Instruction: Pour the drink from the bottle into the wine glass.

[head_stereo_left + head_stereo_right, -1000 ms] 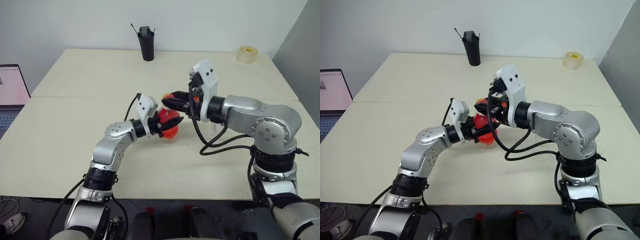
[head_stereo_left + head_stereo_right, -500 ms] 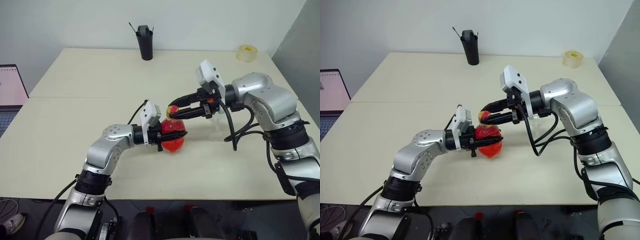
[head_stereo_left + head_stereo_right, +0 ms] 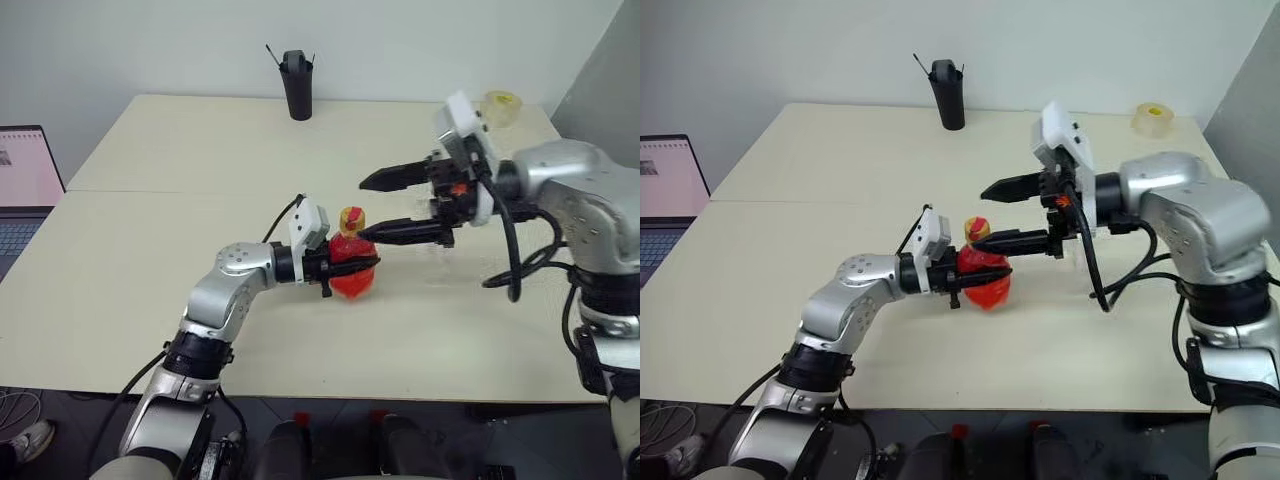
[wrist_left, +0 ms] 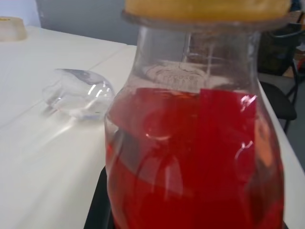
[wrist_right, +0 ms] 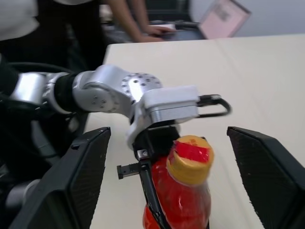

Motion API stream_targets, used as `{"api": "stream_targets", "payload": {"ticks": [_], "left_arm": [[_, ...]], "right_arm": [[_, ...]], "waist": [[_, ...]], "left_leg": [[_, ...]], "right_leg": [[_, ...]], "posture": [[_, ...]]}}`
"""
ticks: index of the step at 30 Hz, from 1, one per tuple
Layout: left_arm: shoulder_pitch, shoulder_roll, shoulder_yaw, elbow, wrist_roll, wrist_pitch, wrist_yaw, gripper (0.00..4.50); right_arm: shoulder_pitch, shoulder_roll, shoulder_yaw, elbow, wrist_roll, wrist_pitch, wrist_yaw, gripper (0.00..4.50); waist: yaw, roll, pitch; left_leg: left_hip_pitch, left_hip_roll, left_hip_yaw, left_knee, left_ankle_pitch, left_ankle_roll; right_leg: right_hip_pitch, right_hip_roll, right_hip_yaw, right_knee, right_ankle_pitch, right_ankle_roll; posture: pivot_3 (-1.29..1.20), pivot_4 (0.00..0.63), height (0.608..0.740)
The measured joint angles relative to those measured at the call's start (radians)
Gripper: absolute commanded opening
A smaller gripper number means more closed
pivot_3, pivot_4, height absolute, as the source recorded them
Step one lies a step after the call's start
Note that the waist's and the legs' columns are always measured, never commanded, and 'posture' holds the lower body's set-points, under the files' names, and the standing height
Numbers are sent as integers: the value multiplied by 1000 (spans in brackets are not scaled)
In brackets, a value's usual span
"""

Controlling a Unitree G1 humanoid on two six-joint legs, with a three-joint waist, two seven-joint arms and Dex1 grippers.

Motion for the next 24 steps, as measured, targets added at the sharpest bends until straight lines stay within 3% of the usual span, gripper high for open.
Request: {"api": "stream_targets", "payload": {"ticks": [4, 8, 13, 16, 24], "left_arm": [[-14, -29, 0, 50, 36, -40, 37, 1136], [-42, -74, 1, 107, 84, -75, 112, 1133], [-74, -96, 3, 179, 135, -111, 186, 1133], [-88, -113, 3, 202, 143, -113, 197, 1133], [-106, -141, 0, 224, 152, -133, 186, 1106]], "right_arm": [[25, 29, -121, -186, 37, 258, -238, 4031], [27, 234, -212, -368, 77, 514, -461, 4031], [68, 446, -224, -427, 61, 552, -816, 4031], [92, 514, -241, -439, 45, 552, -1000, 4031], [145, 691, -278, -454, 40, 552, -1303, 4031]], "waist": [[-2, 0, 0], [-5, 0, 0], [-4, 0, 0], [-2, 0, 0], [-5, 1, 0]], "left_leg": [[0, 1, 0, 0, 0, 0], [0, 1, -1, -1, 0, 0], [-1, 0, -1, 0, 0, 0], [-3, 0, -1, 0, 1, -2], [-5, 0, -1, 0, 1, -2]], "right_leg": [[0, 0, 1, 1, 0, 0], [0, 1, 2, 1, 0, 0], [-1, 0, 1, 1, 0, 0], [-2, 0, 1, 0, 0, 0], [-5, 0, 1, 1, 0, 0]], "posture": [[0, 150, 740], [0, 150, 740], [0, 150, 740], [0, 150, 740], [0, 150, 740]]}}
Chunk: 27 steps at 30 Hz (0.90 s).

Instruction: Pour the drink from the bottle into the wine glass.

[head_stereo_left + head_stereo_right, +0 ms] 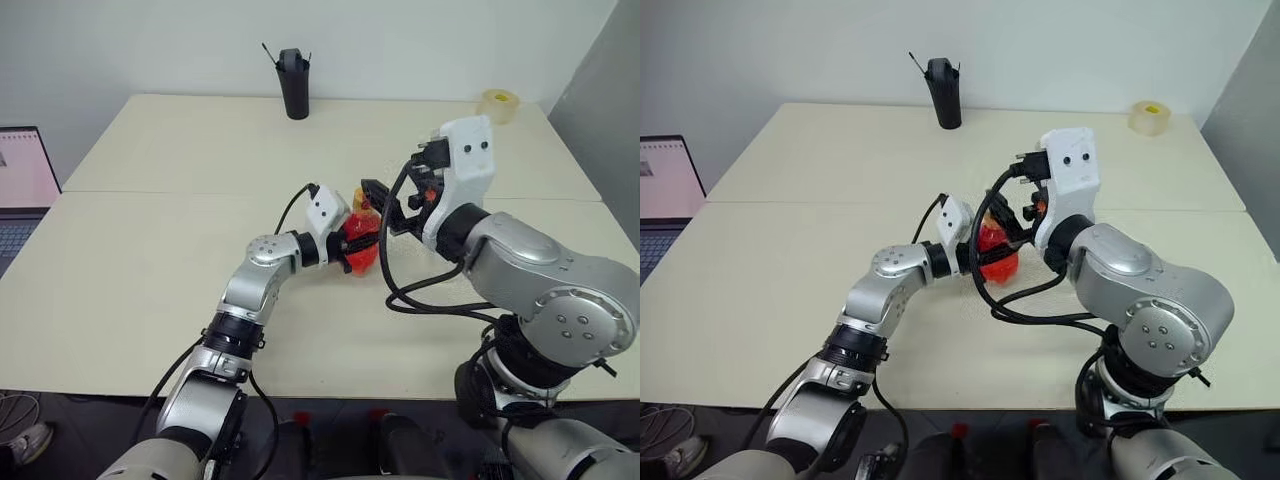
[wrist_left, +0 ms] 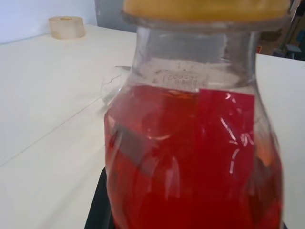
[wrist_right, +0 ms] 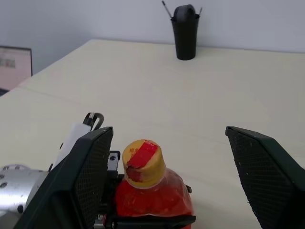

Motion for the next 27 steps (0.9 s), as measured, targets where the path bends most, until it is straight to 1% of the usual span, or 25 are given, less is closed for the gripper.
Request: {"api": "stream_targets", "payload": {"ticks": [4, 10, 14, 24, 27], "left_arm": [[-7, -2, 0, 12, 5, -3, -4, 1091], [-7, -1, 0, 17, 13, -16, -11, 1085], [-6, -3, 0, 17, 15, -16, -10, 1085], [-6, -3, 0, 17, 25, -17, -7, 1084], [-6, -3, 0, 17, 25, -17, -1, 1084]], "right_arm": [[1, 106, 0, 2, -6, 0, -85, 4031], [6, 110, 30, 38, -4, 0, -135, 4031], [47, 106, 32, 60, 9, 0, -137, 4031], [32, 110, 30, 89, 22, 0, -139, 4031], [25, 110, 30, 101, 22, 0, -138, 3450]], "waist": [[-3, 0, 0], [-3, 0, 0], [-3, 0, 0], [-3, 0, 0], [-3, 0, 0]], "left_leg": [[0, 0, 0, 0, 0, 0], [0, 0, 0, 0, 0, 1], [-1, 0, 0, 0, -1, 1], [-1, 0, 0, 0, -1, 1], [-1, 0, 0, 0, -1, 1]], "right_leg": [[0, 1, 0, 0, 0, 0], [0, 0, -1, -1, 0, 0], [0, 0, -1, 0, 0, 0], [0, 1, -1, 0, 0, 0], [0, 1, -1, 0, 0, 0]], "posture": [[0, 150, 740], [0, 150, 740], [0, 150, 740], [0, 150, 740], [0, 150, 740]]}}
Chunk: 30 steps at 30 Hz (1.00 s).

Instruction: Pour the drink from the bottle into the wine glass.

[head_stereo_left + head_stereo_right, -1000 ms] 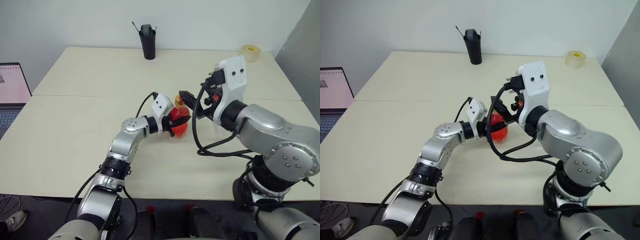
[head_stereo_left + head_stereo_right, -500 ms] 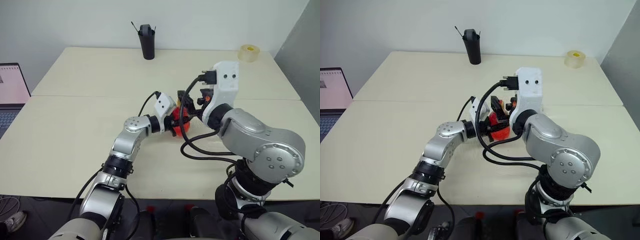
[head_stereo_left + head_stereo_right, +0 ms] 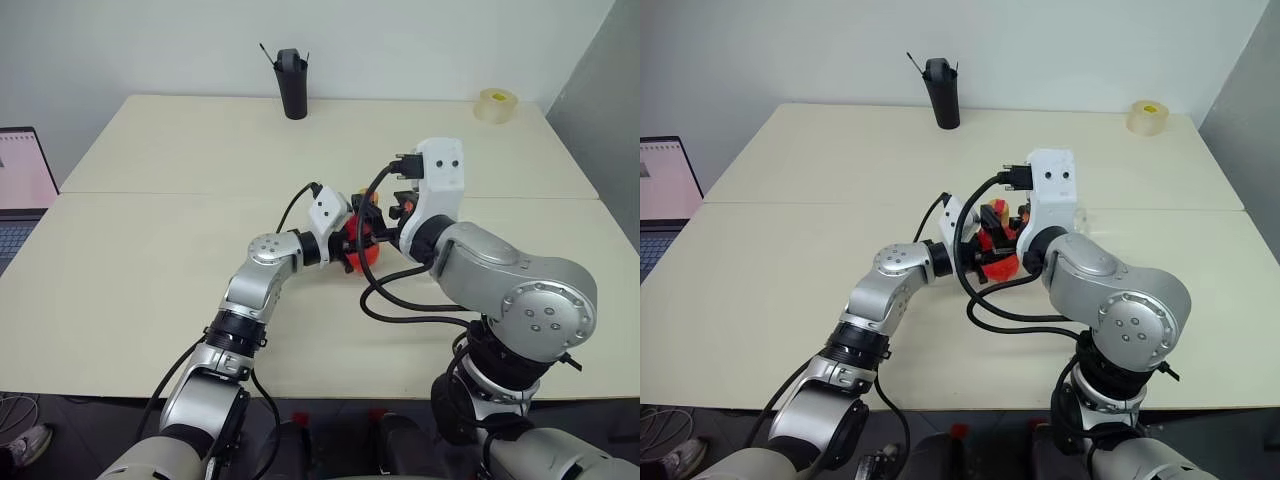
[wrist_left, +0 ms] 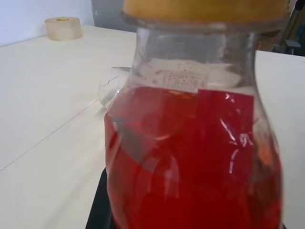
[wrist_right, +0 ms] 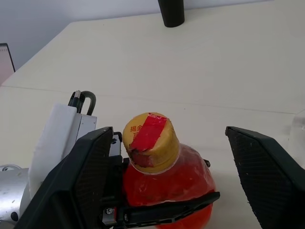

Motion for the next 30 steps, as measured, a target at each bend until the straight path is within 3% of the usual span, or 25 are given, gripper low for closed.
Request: {"api": "stream_targets", "payload": {"ticks": [6, 10, 14, 18, 19, 23, 25, 30], "left_arm": [[2, 1, 0, -2, 1, 0, 5, 1084], [6, 5, 1, -11, 1, 0, 8, 1061], [7, 4, 3, -22, 1, 2, 15, 1061], [5, 0, -12, -45, -2, 3, -13, 1060], [6, 1, -24, -63, -6, 3, -38, 1060], [8, 7, -48, -107, -33, 6, -120, 1044], [15, 10, -64, -112, -40, 16, -149, 1043], [44, 16, -97, -153, -40, 37, -178, 1033]], "right_arm": [[-4, 0, 12, 17, 9, 0, 7, 1376], [-15, -5, 16, 29, 8, 0, 13, 1269], [-34, -92, 27, 49, 27, 0, 77, 1269], [-61, -371, 72, 69, 108, -30, 330, 1269], [-54, -504, 89, 77, 141, -83, 480, 1268], [19, -794, 158, 147, 110, -388, 930, 1268], [44, -876, 214, 233, 54, -553, 1136, 1268], [39, -931, 295, 441, -34, -814, 1489, 1267]], "waist": [[0, 0, 0], [0, 0, 0], [0, 0, 0], [4, 0, 0], [7, 0, 1], [3, -1, 1], [-4, -1, 1], [-8, 0, 1]], "left_leg": [[0, 0, 0, 0, 0, 0], [0, 0, 0, 0, 0, 0], [0, 0, 0, 0, 0, 0], [-2, -1, -1, 1, 0, 0], [-2, -7, -1, 1, 0, 1], [-1, -12, -2, 0, -1, 1], [1, -12, -2, 0, -1, 2], [4, -11, -2, -1, -1, 2]], "right_leg": [[0, 0, 0, 0, 0, 0], [0, 0, 0, 0, 0, 0], [0, 0, 0, 0, 0, 0], [0, -1, -1, -1, 0, 0], [0, -1, -2, -3, 0, 0], [1, -2, -1, -2, -1, 1], [2, -2, 0, -1, -1, 1], [4, -1, 2, -1, -1, 1]], "posture": [[0, 150, 740], [0, 150, 740], [0, 150, 740], [0, 150, 740], [0, 150, 740], [0, 150, 740], [0, 150, 740], [0, 150, 740]]}}
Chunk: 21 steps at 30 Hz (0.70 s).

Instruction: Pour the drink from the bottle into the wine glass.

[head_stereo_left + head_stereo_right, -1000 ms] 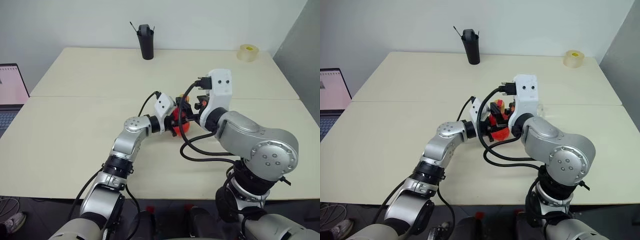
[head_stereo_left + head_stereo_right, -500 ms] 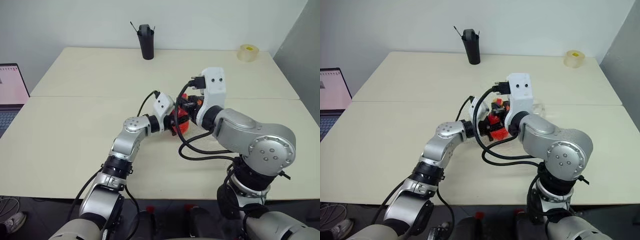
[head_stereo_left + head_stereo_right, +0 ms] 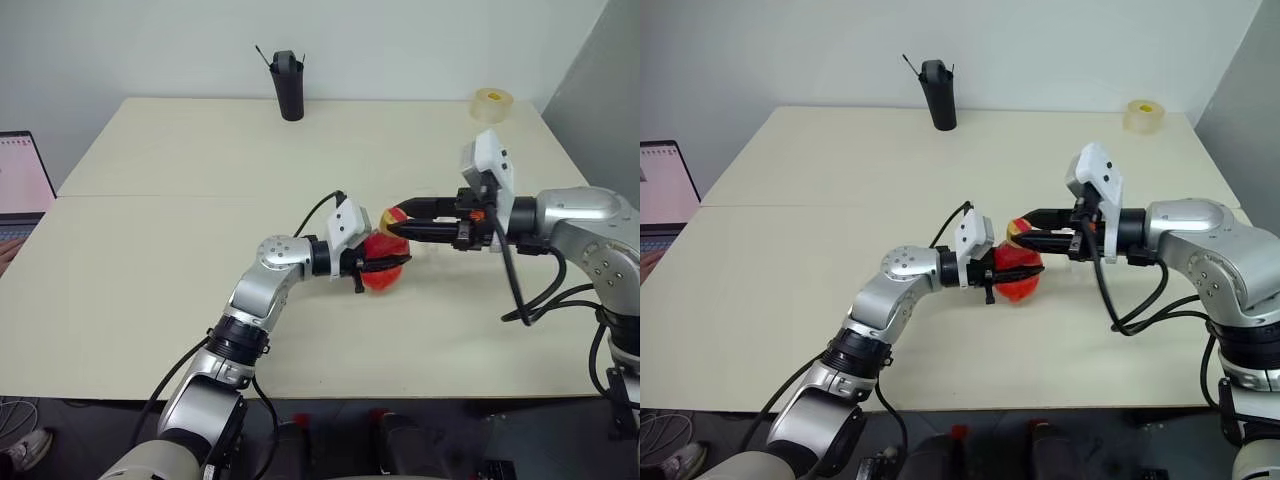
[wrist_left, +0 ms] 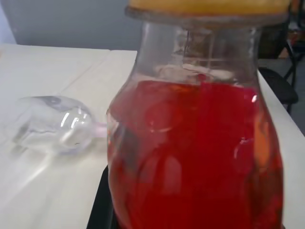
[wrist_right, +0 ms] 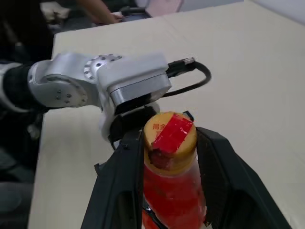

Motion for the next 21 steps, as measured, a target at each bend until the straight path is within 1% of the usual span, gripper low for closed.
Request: {"api": "stream_targets", "payload": {"ticks": [2, 6, 7, 8, 11, 14, 15, 17, 18, 19, 20, 21], "left_arm": [[16, 2, -6, -25, -2, 17, -6, 1033], [30, 4, -4, -54, -10, 34, 9, 1033], [34, 5, -4, -59, -11, 35, 10, 1032], [39, 7, -4, -65, -11, 35, 11, 1032], [51, 11, -4, -67, -11, 36, 12, 1032], [54, 11, -4, -67, -11, 41, 11, 1032], [53, 9, -5, -67, -11, 41, 11, 1032], [53, 5, -5, -66, -11, 41, 10, 1032], [51, 4, -5, -64, -11, 39, 9, 1032], [51, 3, -5, -63, -11, 36, 9, 1032], [50, 2, -5, -57, -11, 32, 9, 1032], [46, 1, -4, -44, -11, 28, 9, 1032]], "right_arm": [[-29, -9, 25, 58, -8, -20, 82, 1267], [-88, -12, 51, 89, -16, 35, 108, 1267], [-90, -13, 49, 83, -13, 46, 108, 1985], [-90, -16, 46, 82, -8, 57, 108, 2204], [-86, -36, 4, 58, 8, 83, 101, 3242], [-56, -57, -53, -11, 30, 111, 73, 4318], [-47, -59, -68, -33, 40, 121, 57, 4500], [-26, -63, -103, -74, 54, 143, 26, 4500], [4, -60, -156, -123, 78, 180, -38, 4500], [15, -58, -179, -143, 88, 197, -68, 4500], [34, -41, -223, -181, 108, 231, -134, 4500], [58, -2, -270, -230, 136, 265, -215, 4500]], "waist": [[2, 0, 0], [10, 0, 0], [13, 0, 0], [14, 0, 0], [17, 0, 0], [18, 0, 0], [19, 0, 0], [22, 0, 0], [24, 0, 0], [24, 0, 0], [24, 0, 0], [23, 0, 0]], "left_leg": [[0, 0, 0, 0, 0, 0], [0, 0, -1, 1, 0, 0], [-1, 0, -1, 1, 0, 0], [-1, 0, -1, 1, 0, 0], [-2, 0, -2, 1, 0, 0], [-3, 0, -2, 2, 0, 0], [-3, 0, -2, 2, 0, 0], [-3, -1, -2, 2, 0, 0], [-3, 0, -3, 2, 0, 0], [-3, -1, -3, 2, 0, 0], [-3, -1, -3, 2, 0, 0], [-3, -1, -3, 2, 0, 0]], "right_leg": [[0, -1, 0, 0, 0, 0], [0, -3, -1, 0, 0, 0], [0, -3, -1, 0, 0, 0], [0, -4, -1, 0, 0, 0], [0, -6, -1, 0, 0, 0], [0, -6, -2, 0, 0, 0], [0, -6, -2, 0, 0, 0], [0, -6, -2, 0, 0, 0], [0, -6, -2, 0, 0, 0], [0, -6, -1, 0, 0, 0], [0, -6, -1, 0, 0, 0], [0, -5, -1, 0, 0, 0]], "posture": [[0, 150, 740], [0, 150, 740], [0, 150, 740], [0, 150, 740], [0, 150, 740], [0, 150, 740], [0, 150, 740], [0, 150, 740], [0, 150, 740], [0, 150, 740], [0, 150, 740], [0, 150, 740]]}}
